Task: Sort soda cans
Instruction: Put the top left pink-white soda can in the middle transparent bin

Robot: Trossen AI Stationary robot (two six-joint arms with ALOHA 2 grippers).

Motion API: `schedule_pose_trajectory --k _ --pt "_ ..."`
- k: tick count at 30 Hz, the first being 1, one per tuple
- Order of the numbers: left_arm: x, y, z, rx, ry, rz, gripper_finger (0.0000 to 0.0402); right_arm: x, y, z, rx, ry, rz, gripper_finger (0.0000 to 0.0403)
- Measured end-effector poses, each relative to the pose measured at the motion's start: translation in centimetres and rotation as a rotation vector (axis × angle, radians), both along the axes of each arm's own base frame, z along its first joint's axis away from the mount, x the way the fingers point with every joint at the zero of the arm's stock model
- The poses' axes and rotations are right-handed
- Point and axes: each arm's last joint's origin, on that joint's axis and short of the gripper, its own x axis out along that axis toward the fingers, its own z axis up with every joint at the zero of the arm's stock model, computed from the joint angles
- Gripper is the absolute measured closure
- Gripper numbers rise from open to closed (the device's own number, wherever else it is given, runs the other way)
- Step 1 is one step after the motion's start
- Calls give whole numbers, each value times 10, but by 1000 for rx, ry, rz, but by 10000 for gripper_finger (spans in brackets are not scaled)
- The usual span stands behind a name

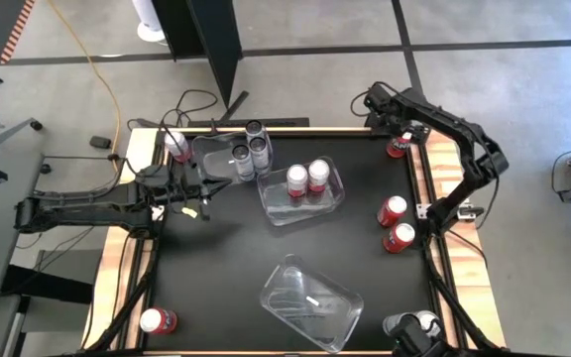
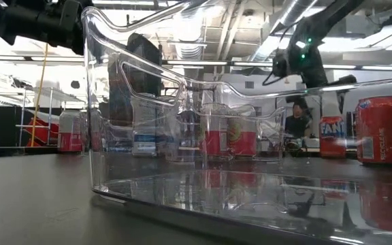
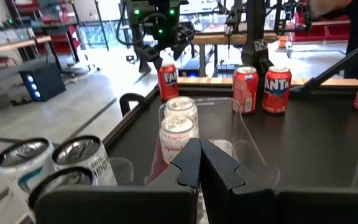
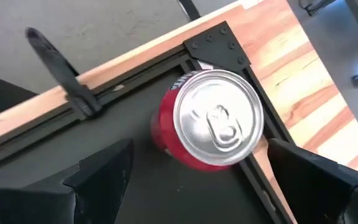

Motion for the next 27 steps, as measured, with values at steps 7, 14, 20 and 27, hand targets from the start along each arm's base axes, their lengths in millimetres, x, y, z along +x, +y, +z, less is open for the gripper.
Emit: schedule_pose_trajectory --k 7,14,20,27 --pt "1 2 4 72 -25 4 401 -1 9 15 -50 -34 21 17" --pt "13 16 2 14 47 -39 401 11 19 21 -79 -47 114 17" --pt "26 28 -11 -31 104 0 401 28 24 30 -144 -55 308 17" --pt "27 32 -12 -23 103 24 401 55 38 37 -152 -7 653 18"
